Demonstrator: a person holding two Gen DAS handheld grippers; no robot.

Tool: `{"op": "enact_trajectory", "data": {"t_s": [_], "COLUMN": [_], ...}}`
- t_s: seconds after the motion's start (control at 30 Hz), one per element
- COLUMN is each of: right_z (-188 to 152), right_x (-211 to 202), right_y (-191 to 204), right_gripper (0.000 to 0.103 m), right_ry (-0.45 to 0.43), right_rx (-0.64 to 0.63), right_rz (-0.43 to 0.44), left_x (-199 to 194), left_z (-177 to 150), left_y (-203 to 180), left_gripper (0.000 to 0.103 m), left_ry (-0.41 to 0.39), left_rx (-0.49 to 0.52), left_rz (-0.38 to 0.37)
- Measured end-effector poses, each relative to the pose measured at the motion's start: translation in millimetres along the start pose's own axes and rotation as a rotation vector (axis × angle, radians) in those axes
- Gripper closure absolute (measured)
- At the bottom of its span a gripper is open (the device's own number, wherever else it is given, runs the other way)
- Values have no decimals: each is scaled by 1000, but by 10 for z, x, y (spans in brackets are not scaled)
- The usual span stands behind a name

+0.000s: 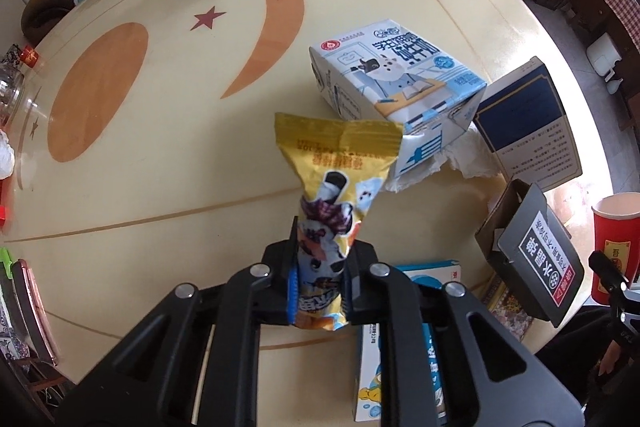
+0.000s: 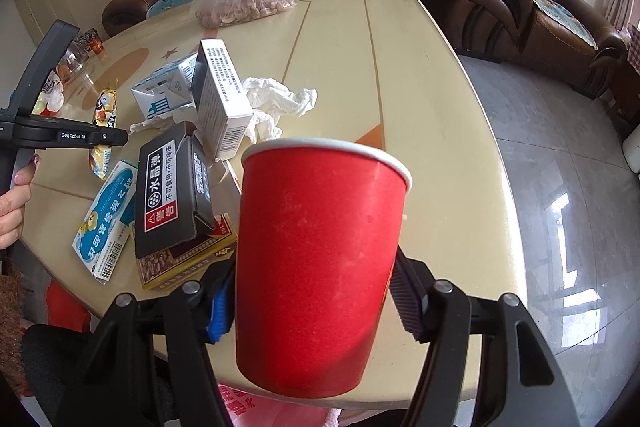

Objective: Collect trash
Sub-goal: 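Grasp the yellow snack wrapper with the left tool while the right tool grasps the red cup, then carry the wrapper with the left tool over the bin while the right tool carries the red cup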

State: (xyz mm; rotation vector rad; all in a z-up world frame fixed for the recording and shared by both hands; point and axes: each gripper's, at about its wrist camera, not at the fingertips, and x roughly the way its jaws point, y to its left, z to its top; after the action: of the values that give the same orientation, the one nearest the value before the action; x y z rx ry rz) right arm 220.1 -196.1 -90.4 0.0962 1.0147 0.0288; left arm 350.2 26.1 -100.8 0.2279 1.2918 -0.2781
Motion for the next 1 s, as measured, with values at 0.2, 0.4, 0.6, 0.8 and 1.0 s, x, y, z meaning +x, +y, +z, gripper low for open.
{"op": "enact_trajectory", "data": {"t_s": [0.2,0.4,0.6,0.8,1.0], "right_z": [35,72,75,-45,-205], "right_x": [-161,-381,-693,-976,-1198], "right_y": [30,125,385,609,711], "right_gripper": [41,41,41,41,41], "right_ry": [-32,-72,-130,-162,-178], "right_rx": [0,-13,-48,-86,-102], "right_rz": [4,22,59,91,108], "left_x": [-346,-634,-927,-1154,-1334], "left_z": [-152,-299,-562,-905,-1239], "left_y": [27,34,21,-72,-199], "left_gripper": [87,87,87,87,87], "left_ry": [-45,-88,-132,-156,-173], "left_rx": [-31,-44,-54,-63,-52], "left_rz": [-5,8,6,2,-5]}}
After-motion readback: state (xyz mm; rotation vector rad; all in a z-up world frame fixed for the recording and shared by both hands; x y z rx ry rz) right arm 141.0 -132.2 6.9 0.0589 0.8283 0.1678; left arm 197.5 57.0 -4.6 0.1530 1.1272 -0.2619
